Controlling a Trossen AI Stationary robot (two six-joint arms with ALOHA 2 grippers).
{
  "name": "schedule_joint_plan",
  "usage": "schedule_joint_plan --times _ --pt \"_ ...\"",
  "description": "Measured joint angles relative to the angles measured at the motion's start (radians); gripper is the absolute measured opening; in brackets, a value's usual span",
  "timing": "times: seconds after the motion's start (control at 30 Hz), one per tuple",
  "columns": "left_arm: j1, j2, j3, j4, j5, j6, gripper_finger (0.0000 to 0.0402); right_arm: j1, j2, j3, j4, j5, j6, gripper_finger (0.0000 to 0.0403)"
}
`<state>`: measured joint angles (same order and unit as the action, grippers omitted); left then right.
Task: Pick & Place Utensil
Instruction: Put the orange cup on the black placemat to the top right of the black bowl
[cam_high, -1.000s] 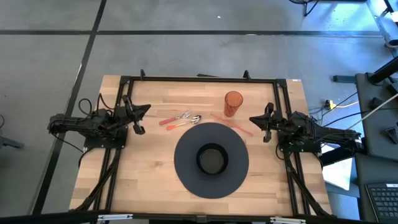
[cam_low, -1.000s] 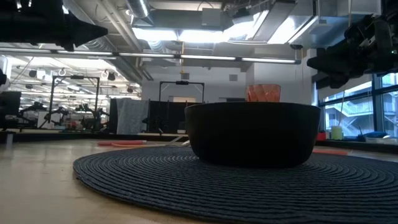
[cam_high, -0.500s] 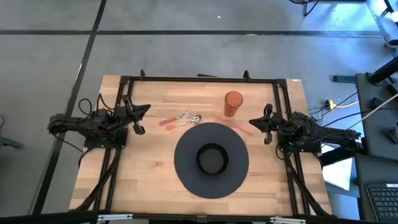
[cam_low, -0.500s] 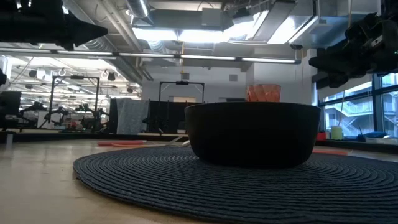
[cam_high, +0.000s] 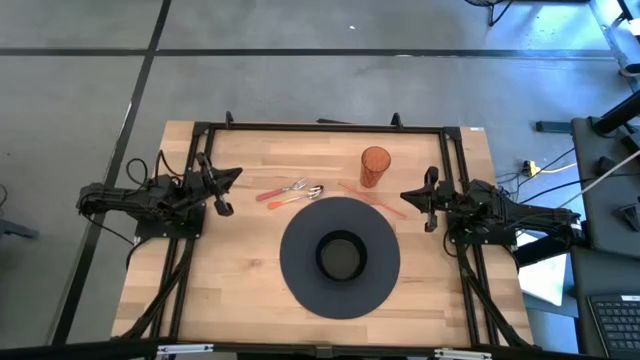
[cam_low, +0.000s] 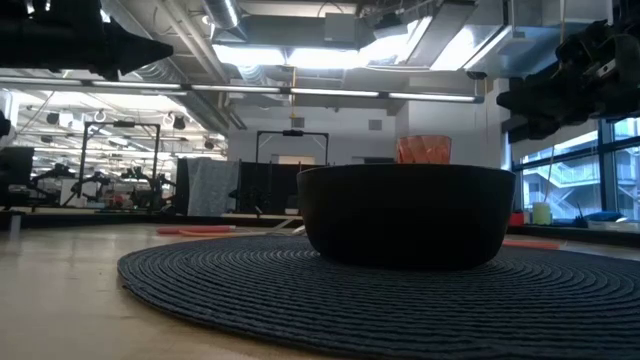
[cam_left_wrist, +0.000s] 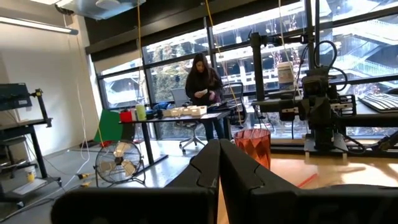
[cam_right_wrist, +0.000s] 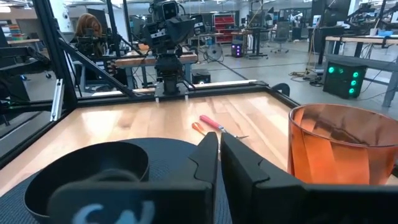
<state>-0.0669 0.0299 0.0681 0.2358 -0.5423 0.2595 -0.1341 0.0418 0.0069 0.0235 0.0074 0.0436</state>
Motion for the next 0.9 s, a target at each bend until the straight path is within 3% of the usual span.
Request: schedule_joint_plan --times 0.9 --pt "0.000 0.000 0.000 0.000 0.000 0.011 0.0004 0.000 0.000 0.000 0.010 0.000 0.009 0.0021"
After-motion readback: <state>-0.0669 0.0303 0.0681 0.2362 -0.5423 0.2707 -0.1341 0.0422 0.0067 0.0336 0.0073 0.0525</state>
